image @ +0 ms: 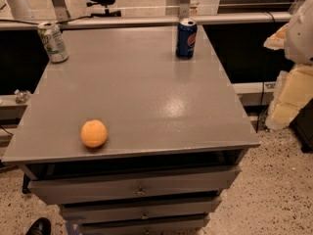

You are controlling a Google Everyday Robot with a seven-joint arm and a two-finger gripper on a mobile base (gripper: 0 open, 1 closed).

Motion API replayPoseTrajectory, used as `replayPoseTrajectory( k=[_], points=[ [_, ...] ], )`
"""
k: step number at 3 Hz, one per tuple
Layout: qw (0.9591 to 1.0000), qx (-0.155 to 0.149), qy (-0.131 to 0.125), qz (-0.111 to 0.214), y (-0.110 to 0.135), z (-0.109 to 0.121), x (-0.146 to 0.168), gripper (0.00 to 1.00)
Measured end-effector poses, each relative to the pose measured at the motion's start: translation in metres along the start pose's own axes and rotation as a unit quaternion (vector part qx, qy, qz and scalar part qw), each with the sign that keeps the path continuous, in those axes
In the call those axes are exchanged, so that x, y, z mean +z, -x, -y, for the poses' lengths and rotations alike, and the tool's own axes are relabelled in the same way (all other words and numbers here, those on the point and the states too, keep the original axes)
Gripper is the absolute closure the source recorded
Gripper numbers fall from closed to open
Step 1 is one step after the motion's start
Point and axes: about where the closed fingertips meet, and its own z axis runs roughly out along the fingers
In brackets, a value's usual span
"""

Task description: Move orange near pepsi can

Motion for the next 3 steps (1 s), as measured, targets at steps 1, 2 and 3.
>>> replayPoseTrajectory(
  k=[1,2,3],
  points=[
    [1.0000,0.000,0.000,0.000,0.000,0.000,0.000,0.00],
    [0.9992,0.001,0.009,0.038,0.015,-0.014,0.017,0.00],
    [0.9924,-0.011,0.027,0.119,0.052,-0.042,0.053,0.00]
  ],
)
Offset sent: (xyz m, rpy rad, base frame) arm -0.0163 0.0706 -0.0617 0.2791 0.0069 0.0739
